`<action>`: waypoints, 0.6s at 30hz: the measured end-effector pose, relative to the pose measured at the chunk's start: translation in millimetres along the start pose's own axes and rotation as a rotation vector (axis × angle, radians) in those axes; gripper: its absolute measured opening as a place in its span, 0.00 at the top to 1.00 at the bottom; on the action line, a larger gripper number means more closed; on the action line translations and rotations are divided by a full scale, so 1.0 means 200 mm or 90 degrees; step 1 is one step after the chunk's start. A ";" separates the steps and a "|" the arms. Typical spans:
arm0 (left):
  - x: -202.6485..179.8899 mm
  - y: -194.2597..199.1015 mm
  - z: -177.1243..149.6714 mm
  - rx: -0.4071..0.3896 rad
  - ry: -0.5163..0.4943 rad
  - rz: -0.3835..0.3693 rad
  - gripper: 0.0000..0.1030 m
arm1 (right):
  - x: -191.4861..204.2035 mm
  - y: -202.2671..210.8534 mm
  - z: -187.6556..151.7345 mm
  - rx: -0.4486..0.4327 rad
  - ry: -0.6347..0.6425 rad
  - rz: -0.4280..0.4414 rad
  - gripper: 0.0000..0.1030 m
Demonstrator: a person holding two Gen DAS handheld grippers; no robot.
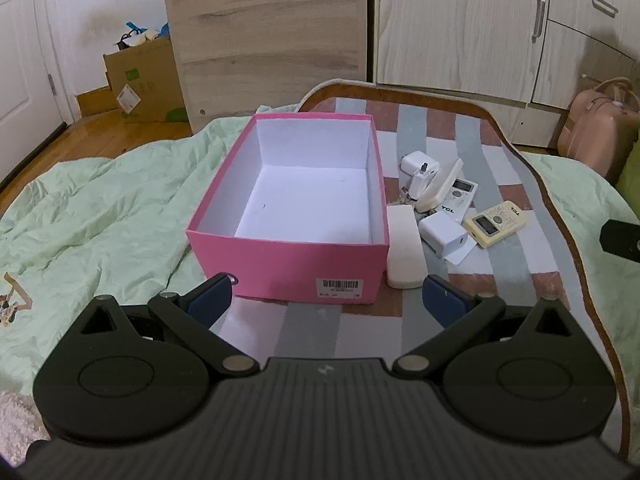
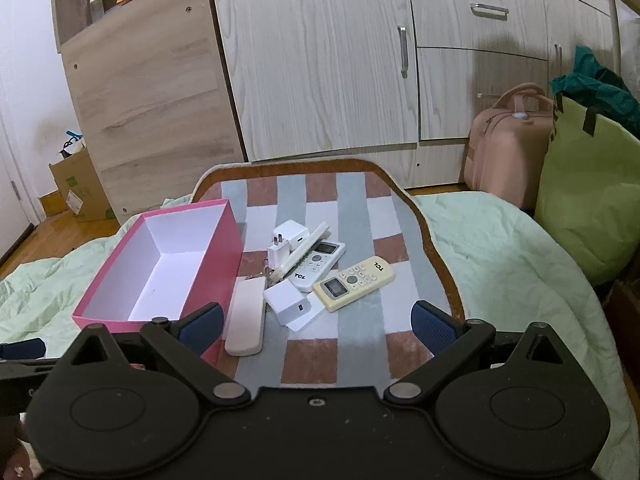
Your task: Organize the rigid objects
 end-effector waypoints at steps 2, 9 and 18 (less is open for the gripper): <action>0.00 -0.01 -0.01 0.008 0.004 -0.002 0.00 | 0.00 0.00 0.00 0.000 0.002 -0.003 0.01; 0.02 -0.02 -0.02 0.026 0.015 0.002 0.00 | 0.01 0.00 -0.01 -0.003 0.002 0.021 0.01; 0.02 -0.03 -0.01 0.030 0.008 0.015 0.00 | 0.06 0.01 -0.01 0.009 0.032 0.051 0.01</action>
Point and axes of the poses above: each gripper's, at about its wrist camera, not at the fingertips, and y roughly against the way its jaws point, x to its left, z to its top, the point moved 5 cm from there along -y, roughly the way its jaws point
